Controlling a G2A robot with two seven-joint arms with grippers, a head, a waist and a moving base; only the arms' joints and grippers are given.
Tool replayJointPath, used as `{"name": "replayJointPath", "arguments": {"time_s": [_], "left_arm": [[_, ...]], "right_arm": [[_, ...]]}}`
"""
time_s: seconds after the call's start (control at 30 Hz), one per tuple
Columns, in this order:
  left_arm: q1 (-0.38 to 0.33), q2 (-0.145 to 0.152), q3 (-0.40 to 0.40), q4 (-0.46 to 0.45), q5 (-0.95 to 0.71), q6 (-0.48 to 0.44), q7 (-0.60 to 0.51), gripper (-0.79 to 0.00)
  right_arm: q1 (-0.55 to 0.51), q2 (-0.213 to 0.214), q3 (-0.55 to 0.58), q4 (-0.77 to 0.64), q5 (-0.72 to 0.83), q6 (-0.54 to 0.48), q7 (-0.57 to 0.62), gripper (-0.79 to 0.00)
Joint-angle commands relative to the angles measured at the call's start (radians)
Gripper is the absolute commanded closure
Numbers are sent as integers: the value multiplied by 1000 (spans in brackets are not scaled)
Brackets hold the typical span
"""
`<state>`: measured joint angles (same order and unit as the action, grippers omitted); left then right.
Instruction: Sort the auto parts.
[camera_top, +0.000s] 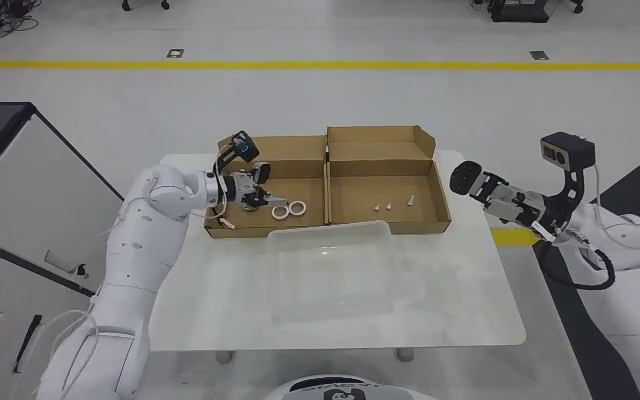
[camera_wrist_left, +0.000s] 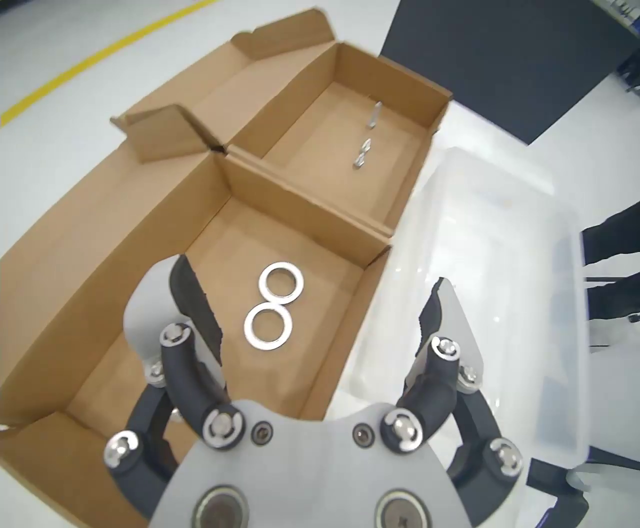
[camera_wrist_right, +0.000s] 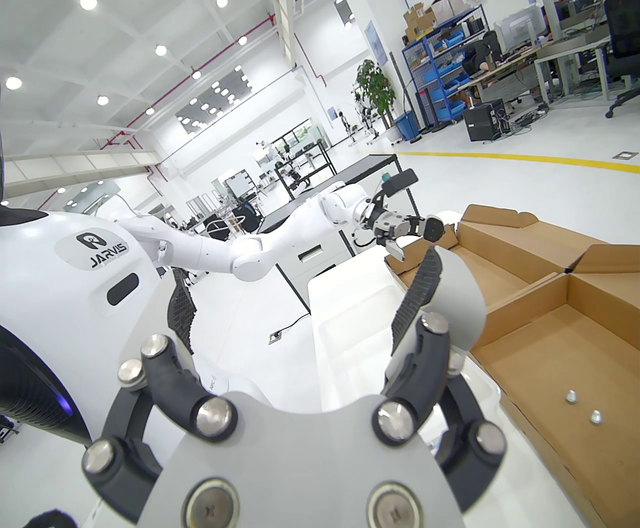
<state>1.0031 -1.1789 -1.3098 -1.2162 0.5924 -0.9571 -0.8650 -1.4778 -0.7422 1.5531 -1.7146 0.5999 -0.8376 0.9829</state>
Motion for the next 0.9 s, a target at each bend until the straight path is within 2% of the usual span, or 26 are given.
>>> {"name": "replayJointPath", "arguments": {"time_s": [0.0,0.17,0.37,0.6,0.87], "left_arm": [[72,19,-31,-129,-92,30,-28,-785],[203,63,-103,-381,-248,93,-91,-785],[298,100,-191,-551,-387,129,-127,-785],[371,126,-268,-639,-498,143,-141,-785],[371,126,-268,-639,-498,143,-141,-785]], "right_arm": [[0,0,0,0,0,0,0,-785],[0,0,0,0,0,0,0,-785],[0,0,0,0,0,0,0,-785],[0,0,0,0,0,0,0,-785],[0,0,0,0,0,0,0,-785]]}}
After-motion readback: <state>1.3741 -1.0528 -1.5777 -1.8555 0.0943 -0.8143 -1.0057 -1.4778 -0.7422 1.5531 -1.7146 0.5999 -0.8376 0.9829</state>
